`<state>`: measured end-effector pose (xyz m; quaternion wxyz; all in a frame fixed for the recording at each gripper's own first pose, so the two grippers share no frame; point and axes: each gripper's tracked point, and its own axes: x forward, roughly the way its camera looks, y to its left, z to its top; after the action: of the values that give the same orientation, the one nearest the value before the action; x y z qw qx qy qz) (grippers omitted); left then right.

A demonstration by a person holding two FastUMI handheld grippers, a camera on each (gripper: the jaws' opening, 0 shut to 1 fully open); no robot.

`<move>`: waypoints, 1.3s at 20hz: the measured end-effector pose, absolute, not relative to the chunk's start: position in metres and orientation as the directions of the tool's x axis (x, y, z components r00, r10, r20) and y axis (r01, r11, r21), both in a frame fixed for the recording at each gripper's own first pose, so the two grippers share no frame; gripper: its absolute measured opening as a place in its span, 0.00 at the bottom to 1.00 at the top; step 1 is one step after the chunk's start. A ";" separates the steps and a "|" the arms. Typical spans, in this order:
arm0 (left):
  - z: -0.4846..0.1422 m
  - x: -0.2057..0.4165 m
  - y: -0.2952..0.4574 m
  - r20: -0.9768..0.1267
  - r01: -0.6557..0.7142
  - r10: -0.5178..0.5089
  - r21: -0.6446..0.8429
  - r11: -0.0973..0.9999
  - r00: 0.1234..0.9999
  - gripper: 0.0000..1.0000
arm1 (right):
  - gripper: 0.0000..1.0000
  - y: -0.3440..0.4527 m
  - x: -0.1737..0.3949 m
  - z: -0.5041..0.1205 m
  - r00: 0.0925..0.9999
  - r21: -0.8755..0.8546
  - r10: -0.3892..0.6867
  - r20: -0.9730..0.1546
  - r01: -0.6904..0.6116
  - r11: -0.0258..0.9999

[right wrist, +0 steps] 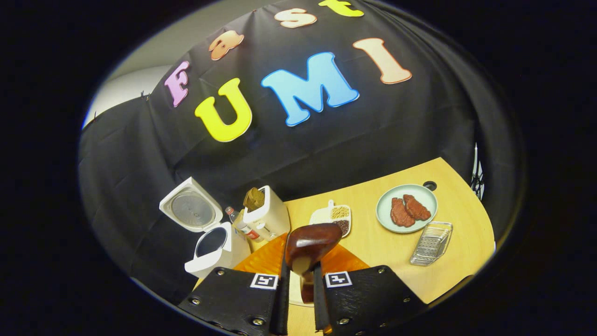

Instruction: Close the left gripper, press the button to open the rice cooker; take a wooden spoon from the chopstick holder with the right hand, scoop a spoonful of rice and pour it into the rice cooker, then put the wooden spoon back into the chopstick holder.

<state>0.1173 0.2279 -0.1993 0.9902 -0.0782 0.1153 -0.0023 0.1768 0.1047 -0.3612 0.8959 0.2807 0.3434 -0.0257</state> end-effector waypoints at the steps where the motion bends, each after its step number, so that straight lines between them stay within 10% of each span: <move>1: -0.195 0.120 0.235 -0.220 -0.019 -0.015 -0.153 0.988 0.975 0.93 | 0.22 0.113 0.177 -0.369 0.749 0.470 0.151 -0.645 0.233 0.851; 16: -0.221 0.136 0.259 -0.318 -0.243 0.212 -0.063 0.968 0.924 0.93 | 0.23 0.200 0.194 -0.516 0.549 0.367 0.329 -0.769 -0.042 0.929; 26: -0.213 0.130 0.267 -0.299 -0.322 0.299 -0.031 0.946 0.906 0.93 | 0.23 0.251 0.205 -0.523 0.481 0.545 0.455 -0.749 0.057 0.836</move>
<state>0.1297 0.2675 -0.2130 0.9755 -0.0397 0.1468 0.1591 0.2049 0.2508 -0.5229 0.8206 0.2590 0.4948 0.1214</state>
